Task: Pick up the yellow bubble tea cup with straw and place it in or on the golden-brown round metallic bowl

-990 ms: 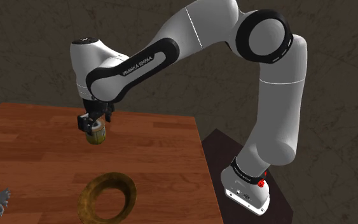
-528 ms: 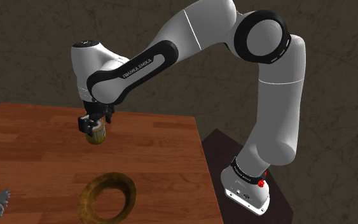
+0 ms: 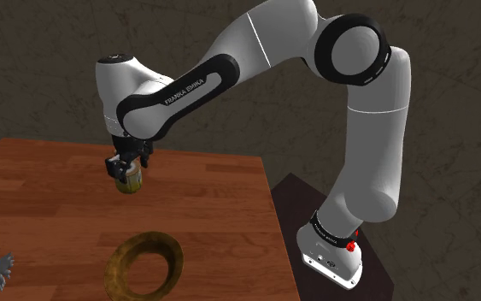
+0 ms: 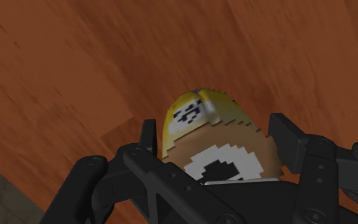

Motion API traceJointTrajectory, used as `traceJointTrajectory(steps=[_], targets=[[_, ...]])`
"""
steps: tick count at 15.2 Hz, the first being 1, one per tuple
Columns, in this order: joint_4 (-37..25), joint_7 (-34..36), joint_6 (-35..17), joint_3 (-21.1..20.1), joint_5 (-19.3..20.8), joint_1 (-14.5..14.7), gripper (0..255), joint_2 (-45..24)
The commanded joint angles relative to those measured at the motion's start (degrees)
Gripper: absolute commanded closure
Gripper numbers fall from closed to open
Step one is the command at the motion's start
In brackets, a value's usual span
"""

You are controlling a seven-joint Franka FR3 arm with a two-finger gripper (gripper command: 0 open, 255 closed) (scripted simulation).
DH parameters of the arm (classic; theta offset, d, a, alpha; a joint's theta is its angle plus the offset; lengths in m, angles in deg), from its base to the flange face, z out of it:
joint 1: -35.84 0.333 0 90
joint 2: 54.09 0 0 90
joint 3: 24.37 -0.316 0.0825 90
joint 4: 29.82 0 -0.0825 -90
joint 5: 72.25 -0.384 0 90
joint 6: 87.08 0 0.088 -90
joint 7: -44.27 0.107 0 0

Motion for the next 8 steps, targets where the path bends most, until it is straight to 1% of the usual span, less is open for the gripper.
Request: traceJointTrajectory(steps=[1,4,8], targets=[[0.0,0.0,0.0,0.0,0.0,0.0,255,0.0],[0.0,0.0,0.0,0.0,0.0,0.0,255,0.0],[-0.8,-0.5,2.4,-0.5,-0.9,-0.3,255,1.7]])
